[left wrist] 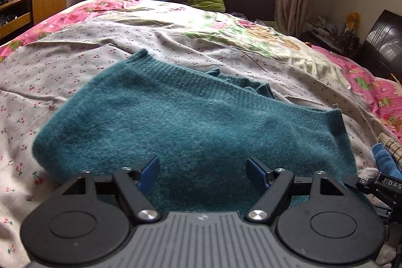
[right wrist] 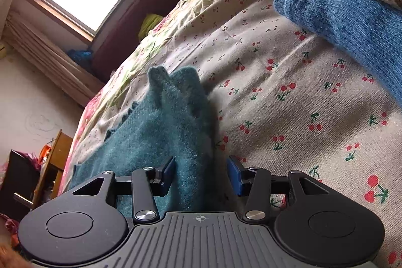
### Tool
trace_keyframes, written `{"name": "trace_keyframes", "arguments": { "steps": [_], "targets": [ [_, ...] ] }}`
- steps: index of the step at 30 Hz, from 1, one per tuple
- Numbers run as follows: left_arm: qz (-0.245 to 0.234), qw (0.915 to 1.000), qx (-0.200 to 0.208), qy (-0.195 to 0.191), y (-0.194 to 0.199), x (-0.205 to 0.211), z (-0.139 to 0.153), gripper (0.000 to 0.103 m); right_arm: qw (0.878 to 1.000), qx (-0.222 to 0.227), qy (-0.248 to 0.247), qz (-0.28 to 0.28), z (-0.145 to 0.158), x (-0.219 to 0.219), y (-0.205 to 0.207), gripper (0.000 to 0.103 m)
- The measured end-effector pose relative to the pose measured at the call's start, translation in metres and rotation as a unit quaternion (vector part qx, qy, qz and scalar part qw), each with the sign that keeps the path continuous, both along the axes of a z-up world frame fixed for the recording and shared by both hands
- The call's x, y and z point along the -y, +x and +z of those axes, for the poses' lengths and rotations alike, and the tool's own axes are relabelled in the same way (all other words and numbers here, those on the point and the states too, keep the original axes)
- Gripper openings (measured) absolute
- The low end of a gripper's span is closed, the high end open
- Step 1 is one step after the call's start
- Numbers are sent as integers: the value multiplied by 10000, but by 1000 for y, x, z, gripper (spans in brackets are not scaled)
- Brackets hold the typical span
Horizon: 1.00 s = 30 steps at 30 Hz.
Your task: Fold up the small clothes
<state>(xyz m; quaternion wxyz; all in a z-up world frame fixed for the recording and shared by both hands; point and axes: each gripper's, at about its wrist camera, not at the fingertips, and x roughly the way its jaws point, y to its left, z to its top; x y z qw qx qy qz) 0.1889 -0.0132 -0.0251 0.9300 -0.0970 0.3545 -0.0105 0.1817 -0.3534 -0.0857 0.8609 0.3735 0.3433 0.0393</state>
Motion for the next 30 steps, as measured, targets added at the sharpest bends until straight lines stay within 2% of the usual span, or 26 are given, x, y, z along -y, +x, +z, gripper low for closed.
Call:
{"name": "trace_keyframes", "arguments": {
  "steps": [10, 19, 23, 28, 30],
  "targets": [
    [-91, 9999, -135, 49, 19, 13, -9, 86, 9997, 65, -199, 146, 1, -8, 4, 47],
    [-567, 9980, 118, 243, 53, 36, 0, 86, 9998, 56, 10, 208, -4, -2, 7, 47],
    [-462, 9972, 240, 535, 78, 39, 1, 86, 9996, 66, 82, 253, -6, 1, 9, 48],
    [-418, 9973, 16, 597, 99, 34, -19, 86, 9994, 37, 171, 291, -8, 4, 11, 48],
    [-518, 9964, 143, 650, 93, 34, -25, 86, 9994, 27, 172, 309, -7, 5, 12, 48]
  ]
}}
